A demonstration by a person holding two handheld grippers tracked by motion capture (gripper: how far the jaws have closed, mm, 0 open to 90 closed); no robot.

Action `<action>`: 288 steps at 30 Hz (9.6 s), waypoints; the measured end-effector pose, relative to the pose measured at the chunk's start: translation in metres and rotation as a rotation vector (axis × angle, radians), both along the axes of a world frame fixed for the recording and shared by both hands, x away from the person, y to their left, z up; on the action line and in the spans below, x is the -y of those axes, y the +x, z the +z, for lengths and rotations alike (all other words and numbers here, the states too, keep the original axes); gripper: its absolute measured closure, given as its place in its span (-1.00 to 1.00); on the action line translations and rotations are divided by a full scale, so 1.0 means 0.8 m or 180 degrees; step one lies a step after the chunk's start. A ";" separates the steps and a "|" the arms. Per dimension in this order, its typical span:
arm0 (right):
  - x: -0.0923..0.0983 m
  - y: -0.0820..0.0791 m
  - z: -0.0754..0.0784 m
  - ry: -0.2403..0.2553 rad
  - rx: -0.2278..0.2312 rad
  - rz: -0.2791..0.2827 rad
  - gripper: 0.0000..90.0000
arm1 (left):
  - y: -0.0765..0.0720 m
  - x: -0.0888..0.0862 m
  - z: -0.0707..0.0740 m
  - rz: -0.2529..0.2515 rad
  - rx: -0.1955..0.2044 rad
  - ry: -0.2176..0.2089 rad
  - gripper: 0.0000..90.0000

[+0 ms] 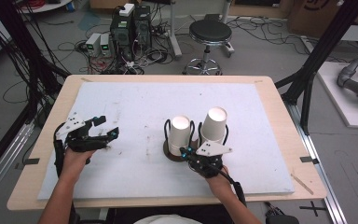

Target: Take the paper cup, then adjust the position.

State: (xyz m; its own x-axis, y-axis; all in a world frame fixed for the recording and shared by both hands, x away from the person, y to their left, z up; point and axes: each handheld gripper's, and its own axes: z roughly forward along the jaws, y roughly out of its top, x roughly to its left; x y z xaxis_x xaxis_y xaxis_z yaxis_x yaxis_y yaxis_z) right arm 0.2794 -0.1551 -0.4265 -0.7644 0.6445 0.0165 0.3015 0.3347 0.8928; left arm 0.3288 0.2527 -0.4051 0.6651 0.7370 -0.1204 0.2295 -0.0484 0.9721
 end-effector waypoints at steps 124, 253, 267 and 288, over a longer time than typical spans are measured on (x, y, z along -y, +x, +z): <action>-0.032 0.011 -0.007 -0.0079 -0.0449 -0.0496 1.00 | 0.046 0.216 0.107 -0.1203 0.0082 -0.0053 -0.22; 0.027 0.006 0.066 0.0066 0.0147 0.1572 -0.25 | -0.044 0.213 0.092 -0.2187 -0.0013 -0.0004 -0.47; 0.023 0.007 0.064 0.0134 0.0115 0.1625 -0.43 | -0.041 0.224 0.084 -0.2290 -0.0064 0.0173 -0.23; 0.030 0.006 0.061 0.0144 0.0109 0.1638 -0.27 | -0.043 0.216 0.088 -0.2262 -0.0084 -0.0099 -0.43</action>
State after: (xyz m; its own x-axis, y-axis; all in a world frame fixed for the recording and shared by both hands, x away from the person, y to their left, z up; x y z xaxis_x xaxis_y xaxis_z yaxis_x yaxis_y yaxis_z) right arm 0.2841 -0.1789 -0.3779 -0.9829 0.1842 0.0050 0.0783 0.3929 0.9162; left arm 0.2942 0.0796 -0.3348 0.9800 0.1220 -0.1571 0.1763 -0.1675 0.9700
